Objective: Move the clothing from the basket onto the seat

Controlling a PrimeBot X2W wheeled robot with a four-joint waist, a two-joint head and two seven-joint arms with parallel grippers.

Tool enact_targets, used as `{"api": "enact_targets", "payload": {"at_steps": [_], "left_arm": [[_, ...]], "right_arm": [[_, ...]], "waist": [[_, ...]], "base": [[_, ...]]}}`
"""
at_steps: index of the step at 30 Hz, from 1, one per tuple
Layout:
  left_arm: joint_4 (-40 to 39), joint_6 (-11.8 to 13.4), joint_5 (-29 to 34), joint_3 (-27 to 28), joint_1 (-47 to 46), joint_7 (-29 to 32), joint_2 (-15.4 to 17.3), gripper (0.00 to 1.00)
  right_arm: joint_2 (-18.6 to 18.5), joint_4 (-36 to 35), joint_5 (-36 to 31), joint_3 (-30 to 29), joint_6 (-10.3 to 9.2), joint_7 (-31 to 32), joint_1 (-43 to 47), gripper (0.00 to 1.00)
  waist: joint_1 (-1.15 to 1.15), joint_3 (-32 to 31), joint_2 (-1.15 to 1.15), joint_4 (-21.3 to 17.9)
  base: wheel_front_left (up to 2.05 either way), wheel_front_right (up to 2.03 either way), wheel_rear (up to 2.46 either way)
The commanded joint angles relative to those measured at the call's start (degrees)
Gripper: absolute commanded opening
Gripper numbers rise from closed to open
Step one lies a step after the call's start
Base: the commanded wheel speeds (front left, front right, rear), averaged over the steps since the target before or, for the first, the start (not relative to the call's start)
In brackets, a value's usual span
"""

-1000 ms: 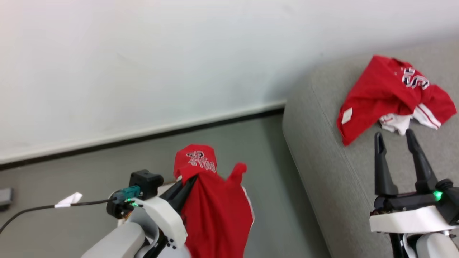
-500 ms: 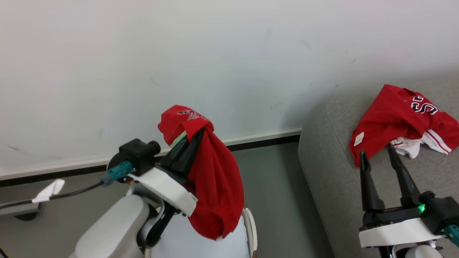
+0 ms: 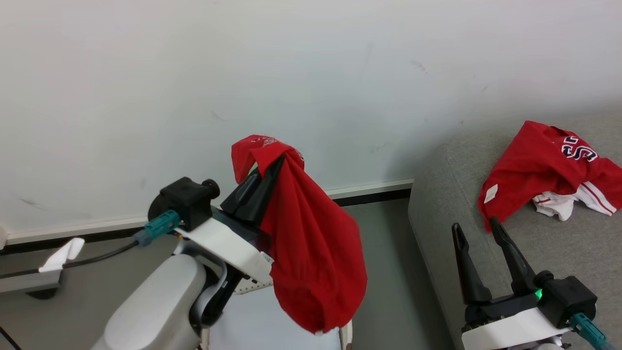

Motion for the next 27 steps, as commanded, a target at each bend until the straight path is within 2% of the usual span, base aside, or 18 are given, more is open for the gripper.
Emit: {"api": "enact_targets", "payload": {"at_steps": [1,7,14,19,23,27], "left_arm": [[0.1,-0.2,0.3,0.2,0.2,0.0,-0.3,0.0],[1.2,-0.9,0.8,-0.2,-0.8,0.0,-1.0,0.0],[3.2,-1.9,1.5,-1.5,-2.0,0.0,-2.0,0.0],[4.3,-2.6,1.7,-2.9,-2.8,0.0,-3.1,0.0],[4.6,-3.0,2.0,-4.5,-3.0,0.0,-4.6,0.0],[4.2,-3.5,2.2,-7.1,-2.7,0.2,-5.7,0.0]], "right_arm": [[-0.1,0.2,0.1,0.1,-0.13,0.1,-0.2,1.0],[-1.0,0.2,0.4,3.4,-0.13,0.1,-1.2,1.0],[-2.1,3.0,1.9,14.3,-0.13,0.1,-4.4,1.0],[-1.9,7.7,3.1,21.3,-0.13,0.1,-7.9,1.0],[-1.3,13.0,2.2,24.0,-0.13,0.1,-10.5,1.0],[-1.1,17.9,0.3,22.8,-0.13,0.1,-13.1,1.0]], "waist": [[0.0,0.0,0.0,0.1],[0.0,0.1,0.0,0.6],[0.0,0.3,0.0,2.0],[0.0,0.3,0.0,4.1],[0.0,0.1,0.0,6.2],[0.0,-0.3,0.0,8.6]], "base": [[0.0,0.0,0.0],[0.0,0.0,0.0],[0.0,0.0,0.0],[0.0,0.0,0.0],[0.0,0.0,0.0],[0.0,0.0,0.0]]}}
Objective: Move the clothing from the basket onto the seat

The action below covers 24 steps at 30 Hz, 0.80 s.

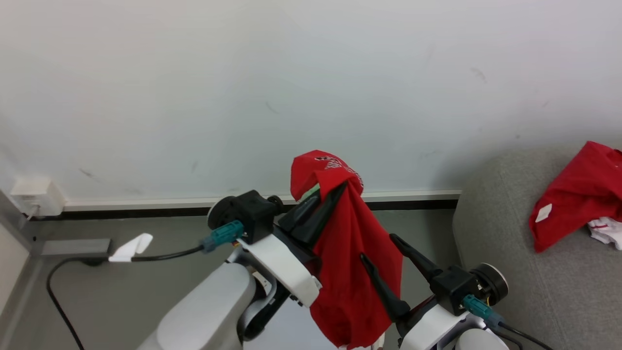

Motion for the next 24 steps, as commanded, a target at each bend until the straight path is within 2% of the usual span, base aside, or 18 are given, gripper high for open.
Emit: {"api": "enact_targets", "payload": {"at_steps": [1,15,23,24], "left_arm": [[-0.3,-0.2,0.5,-0.8,0.0,0.3,-0.3,0.0],[-1.8,-1.0,-0.4,-10.0,0.5,1.6,-3.5,0.0],[-2.1,-1.1,-1.2,-10.9,-0.8,1.2,-2.9,0.0],[-2.1,-1.1,-1.4,-10.9,-0.8,1.2,-2.8,0.0]], "right_arm": [[-0.2,1.8,-0.4,-0.3,-0.13,0.1,-0.9,1.0],[-0.4,15.3,2.2,3.1,-0.13,0.1,-4.8,1.0],[0.4,22.4,6.9,6.5,-0.13,0.1,-6.6,1.0],[0.5,22.6,7.5,6.6,-0.13,0.1,-6.5,0.79]], "waist": [[-0.01,-0.4,0.0,1.6],[-0.01,-1.7,0.0,9.7],[-0.01,-1.6,0.0,12.3],[-0.01,-1.5,0.0,12.4]], "base": [[0.0,0.0,0.0],[0.0,0.0,0.0],[0.0,0.0,0.0],[0.0,0.0,0.0]]}}
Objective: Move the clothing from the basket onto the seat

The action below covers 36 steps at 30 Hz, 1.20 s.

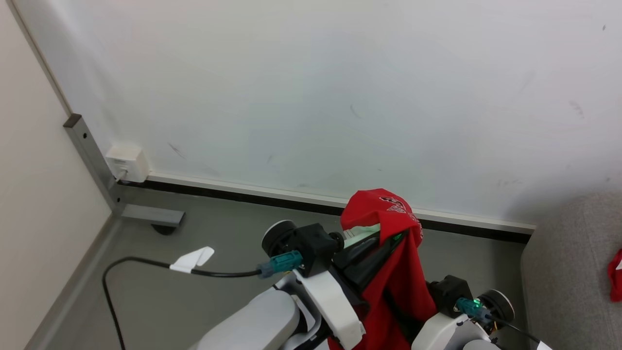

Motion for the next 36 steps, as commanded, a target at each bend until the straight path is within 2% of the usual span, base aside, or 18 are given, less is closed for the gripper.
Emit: {"api": "enact_targets", "payload": {"at_steps": [1,3,9,19,20,21,22,28,36], "left_arm": [[-0.2,0.0,-0.4,0.0,-0.4,-0.2,0.4,0.0],[-0.1,0.0,-0.5,0.2,-0.3,-0.4,0.7,0.0],[0.5,0.4,-0.8,0.8,0.2,-0.6,1.4,0.0],[3.2,1.5,-1.6,1.3,3.0,-1.0,3.0,0.01],[3.5,1.5,-1.7,1.4,3.1,-1.0,3.0,0.39],[3.8,1.6,-1.9,1.4,3.3,-1.0,3.0,0.87],[4.0,1.7,-2.0,1.4,3.5,-1.0,3.0,1.0],[4.4,1.8,-2.0,1.4,4.5,-1.1,3.3,1.0],[2.9,2.0,-0.7,1.7,6.2,-1.5,4.3,1.0]], "right_arm": [[0.0,0.2,0.4,0.1,-0.13,0.1,-0.4,0.42],[0.1,-0.3,1.2,0.2,-0.13,0.1,-0.6,0.0],[0.2,-2.7,2.4,-1.6,-0.13,0.1,-0.9,0.0],[-0.4,-11.4,0.4,-15.4,-0.13,0.0,2.3,0.0],[-0.3,-12.2,0.4,-16.6,-0.13,0.0,2.7,0.0],[-0.2,-13.0,0.6,-17.6,-0.13,0.0,3.0,0.0],[-0.2,-13.7,0.6,-18.6,-0.13,0.0,3.4,0.0],[0.0,-17.3,2.3,-23.3,-0.13,0.0,4.9,0.0],[-2.7,-22.9,1.5,-28.0,-0.13,0.0,5.9,0.0]], "waist": [[0.0,0.1,0.0,0.0],[0.0,0.2,0.0,0.0],[0.0,0.4,0.0,-1.0],[0.0,1.1,0.0,-3.9],[0.0,1.1,0.0,-4.3],[0.0,1.2,0.0,-4.7],[0.0,1.2,0.0,-5.1],[0.0,1.6,0.0,-8.7],[0.0,2.6,0.0,-15.8]], "base": [[0.0,0.0,0.0],[0.0,0.0,0.0],[0.0,0.0,0.0],[0.0,0.0,0.0],[0.0,0.0,0.0],[0.0,0.0,0.0],[0.0,0.0,0.0],[0.0,0.0,0.0],[0.0,0.0,0.0]]}}
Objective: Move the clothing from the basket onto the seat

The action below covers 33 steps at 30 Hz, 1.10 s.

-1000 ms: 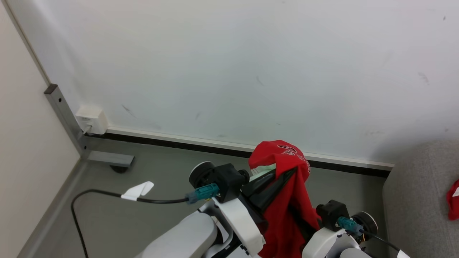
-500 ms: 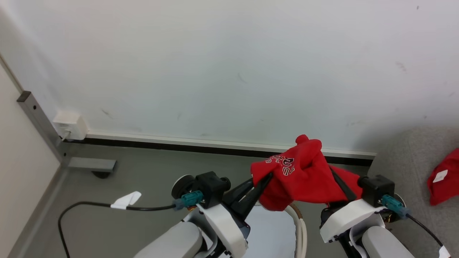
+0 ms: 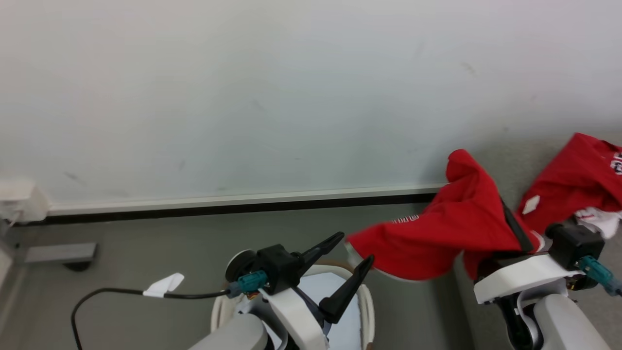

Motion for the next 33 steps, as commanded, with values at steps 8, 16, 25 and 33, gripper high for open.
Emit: {"api": "enact_targets", "payload": {"at_steps": [8,16,25,33], "left_arm": [[-2.7,0.2,3.0,1.8,2.5,-0.2,1.2,1.0],[-4.6,-0.3,6.3,4.1,4.6,-0.2,1.8,1.0],[-4.9,-0.8,10.2,6.3,6.2,-0.2,1.4,1.0],[-6.2,-1.5,12.1,7.0,4.7,-0.2,2.1,1.0]], "right_arm": [[-2.0,-4.7,-2.6,-3.5,-0.13,0.0,2.7,0.0],[-1.5,-9.4,-4.4,-6.6,-0.13,0.0,7.3,0.0],[-1.0,-12.5,-3.5,-7.8,-0.13,0.0,10.3,0.0],[-1.6,-14.4,-3.1,-10.2,-0.13,0.0,7.0,0.0]], "waist": [[0.0,2.2,0.0,-11.3],[0.0,3.6,0.0,-19.8],[0.0,4.1,0.0,-24.3],[0.0,8.5,0.0,-23.7]], "base": [[0.0,0.0,0.0],[0.0,0.0,0.0],[0.0,0.0,0.0],[0.0,0.0,0.0]]}}
